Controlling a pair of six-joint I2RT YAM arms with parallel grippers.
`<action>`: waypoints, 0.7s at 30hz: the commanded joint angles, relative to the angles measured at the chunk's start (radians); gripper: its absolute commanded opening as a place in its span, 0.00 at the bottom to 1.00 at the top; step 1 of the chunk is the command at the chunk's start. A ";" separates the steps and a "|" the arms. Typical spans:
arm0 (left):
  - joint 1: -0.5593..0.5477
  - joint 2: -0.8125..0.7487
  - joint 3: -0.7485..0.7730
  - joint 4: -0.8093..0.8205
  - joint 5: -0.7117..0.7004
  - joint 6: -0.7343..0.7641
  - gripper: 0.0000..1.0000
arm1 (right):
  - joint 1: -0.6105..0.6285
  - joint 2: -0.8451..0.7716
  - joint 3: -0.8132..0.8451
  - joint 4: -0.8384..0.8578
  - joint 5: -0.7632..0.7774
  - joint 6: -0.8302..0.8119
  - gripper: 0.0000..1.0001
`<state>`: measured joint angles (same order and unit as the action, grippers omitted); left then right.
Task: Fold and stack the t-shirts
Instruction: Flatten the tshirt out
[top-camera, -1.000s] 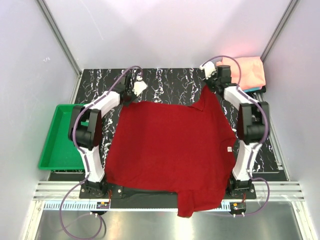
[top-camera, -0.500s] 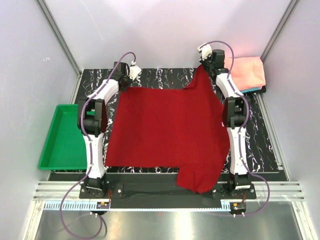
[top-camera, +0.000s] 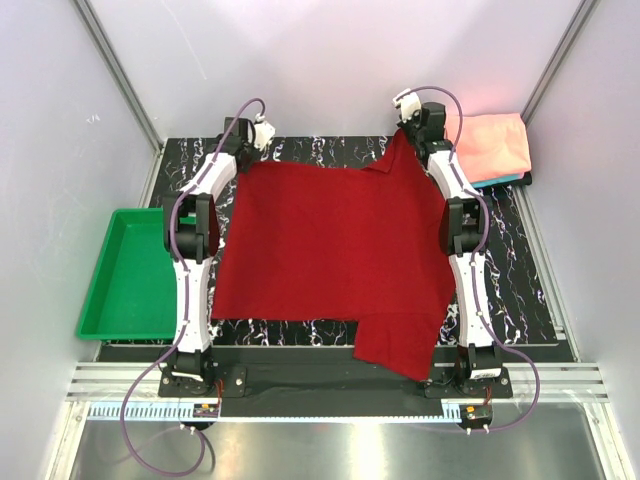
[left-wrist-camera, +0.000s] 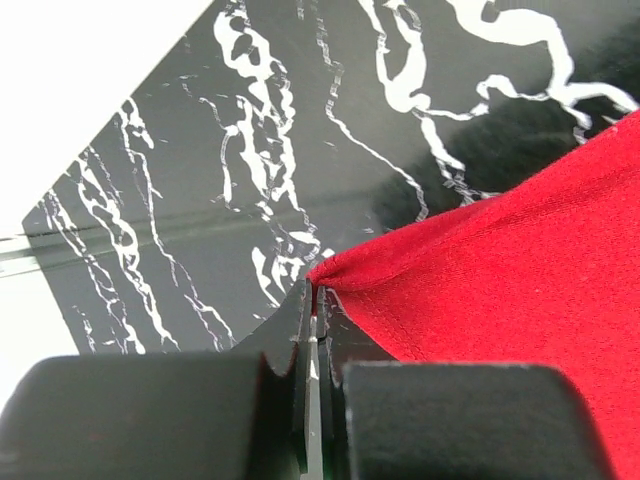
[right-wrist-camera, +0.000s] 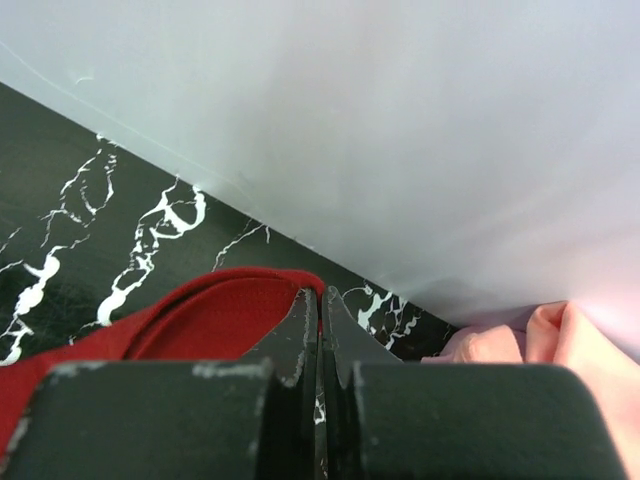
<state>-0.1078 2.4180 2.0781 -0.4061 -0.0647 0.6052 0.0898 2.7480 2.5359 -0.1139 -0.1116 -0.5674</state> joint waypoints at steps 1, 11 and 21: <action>0.011 0.033 0.092 0.066 -0.035 0.016 0.00 | -0.012 0.016 0.041 0.098 0.036 -0.006 0.00; 0.016 0.030 0.117 0.047 -0.040 0.038 0.00 | -0.013 -0.017 0.020 0.144 0.043 0.012 0.00; 0.019 -0.106 -0.021 0.023 -0.044 0.007 0.00 | -0.022 -0.277 -0.235 0.048 -0.051 0.044 0.00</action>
<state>-0.1005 2.4348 2.0861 -0.4236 -0.0837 0.6273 0.0772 2.6339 2.3096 -0.0811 -0.1249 -0.5423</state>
